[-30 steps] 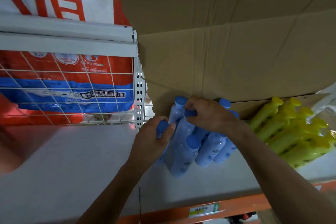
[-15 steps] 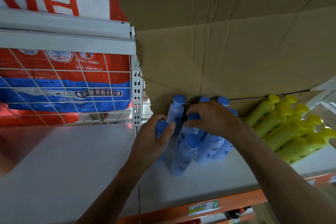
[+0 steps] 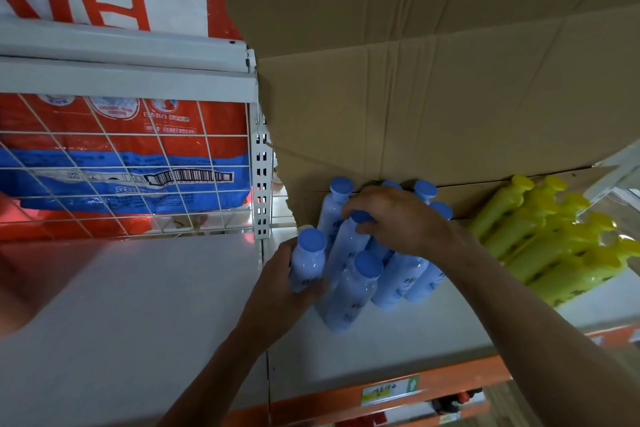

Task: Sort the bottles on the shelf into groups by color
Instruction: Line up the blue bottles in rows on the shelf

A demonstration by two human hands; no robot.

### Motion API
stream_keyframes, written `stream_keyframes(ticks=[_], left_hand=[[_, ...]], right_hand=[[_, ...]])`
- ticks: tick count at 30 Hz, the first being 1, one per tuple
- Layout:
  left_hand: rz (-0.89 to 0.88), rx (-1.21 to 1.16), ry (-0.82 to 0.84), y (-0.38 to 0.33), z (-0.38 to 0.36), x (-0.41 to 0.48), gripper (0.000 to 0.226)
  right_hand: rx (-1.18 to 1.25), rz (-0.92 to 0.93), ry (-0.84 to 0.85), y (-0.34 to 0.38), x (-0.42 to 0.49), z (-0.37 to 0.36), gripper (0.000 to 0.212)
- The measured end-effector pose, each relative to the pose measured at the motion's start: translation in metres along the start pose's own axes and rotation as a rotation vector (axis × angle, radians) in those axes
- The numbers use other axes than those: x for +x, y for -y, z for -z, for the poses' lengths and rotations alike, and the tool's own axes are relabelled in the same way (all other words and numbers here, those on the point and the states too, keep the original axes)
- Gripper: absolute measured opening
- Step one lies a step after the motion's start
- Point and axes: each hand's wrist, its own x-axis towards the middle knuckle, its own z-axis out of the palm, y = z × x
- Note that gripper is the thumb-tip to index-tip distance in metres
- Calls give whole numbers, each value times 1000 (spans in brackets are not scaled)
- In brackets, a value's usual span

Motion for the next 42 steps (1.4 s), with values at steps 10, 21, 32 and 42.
stream_keyframes(ticks=[10, 21, 32, 42], left_hand=[[48, 44, 11, 30, -6, -3, 51], [107, 92, 18, 40, -8, -8, 50], [131, 115, 56, 45, -20, -17, 50], [135, 146, 43, 45, -28, -21, 53]], right_hand=[[-29, -1, -43, 7, 10, -3, 33], [-2, -7, -150, 15, 1, -7, 47], [142, -42, -399, 28, -61, -20, 30], [593, -217, -484, 51, -91, -108, 76]])
